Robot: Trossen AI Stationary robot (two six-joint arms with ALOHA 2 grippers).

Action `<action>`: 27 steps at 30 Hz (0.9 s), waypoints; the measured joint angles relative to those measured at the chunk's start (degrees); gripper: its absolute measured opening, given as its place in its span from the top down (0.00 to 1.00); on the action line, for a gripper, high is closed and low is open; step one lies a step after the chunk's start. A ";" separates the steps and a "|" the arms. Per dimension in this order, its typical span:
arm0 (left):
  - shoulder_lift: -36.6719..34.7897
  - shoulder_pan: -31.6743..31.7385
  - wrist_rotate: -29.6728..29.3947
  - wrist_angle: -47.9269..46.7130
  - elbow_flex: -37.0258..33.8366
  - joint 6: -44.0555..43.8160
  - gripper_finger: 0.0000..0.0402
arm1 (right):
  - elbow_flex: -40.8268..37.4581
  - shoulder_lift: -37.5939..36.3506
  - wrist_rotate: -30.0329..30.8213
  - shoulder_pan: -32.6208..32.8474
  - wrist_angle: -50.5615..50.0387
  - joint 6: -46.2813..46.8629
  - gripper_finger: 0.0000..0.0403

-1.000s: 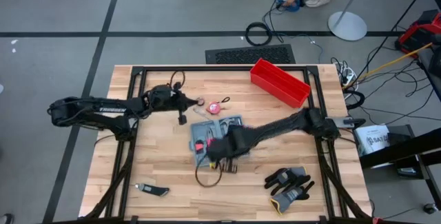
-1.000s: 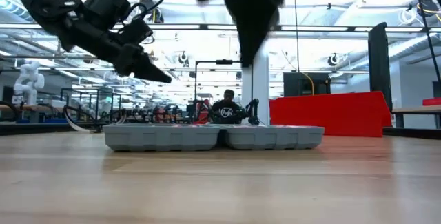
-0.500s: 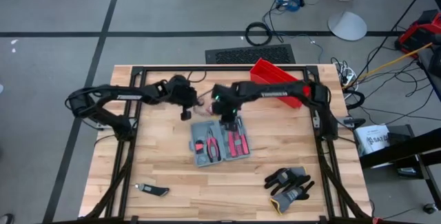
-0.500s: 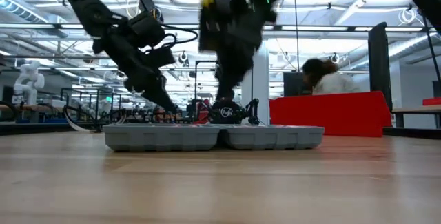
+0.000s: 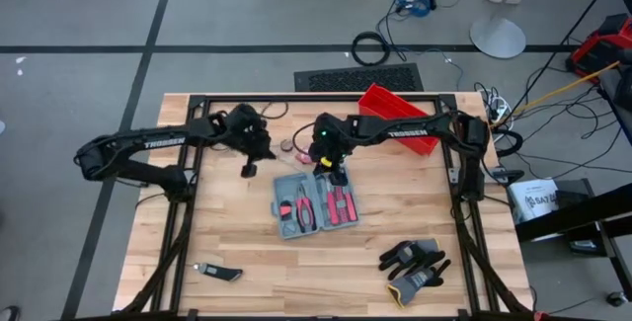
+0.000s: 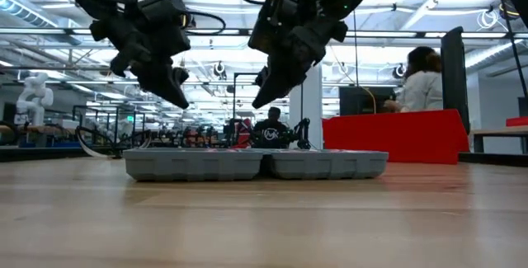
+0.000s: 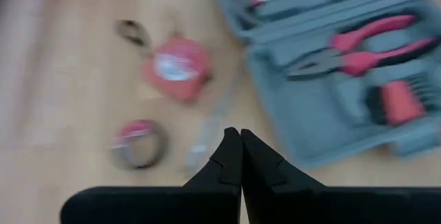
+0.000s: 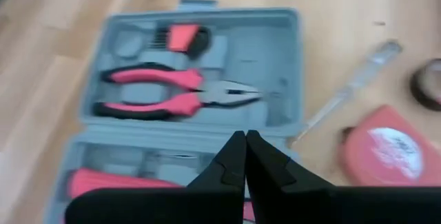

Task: Prefit tool cases
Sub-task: Adjust the hex key on the toolbox

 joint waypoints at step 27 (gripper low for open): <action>9.99 -20.15 -5.95 6.32 -0.12 -15.23 1.00 | -1.75 5.58 0.24 5.41 12.65 -5.99 0.64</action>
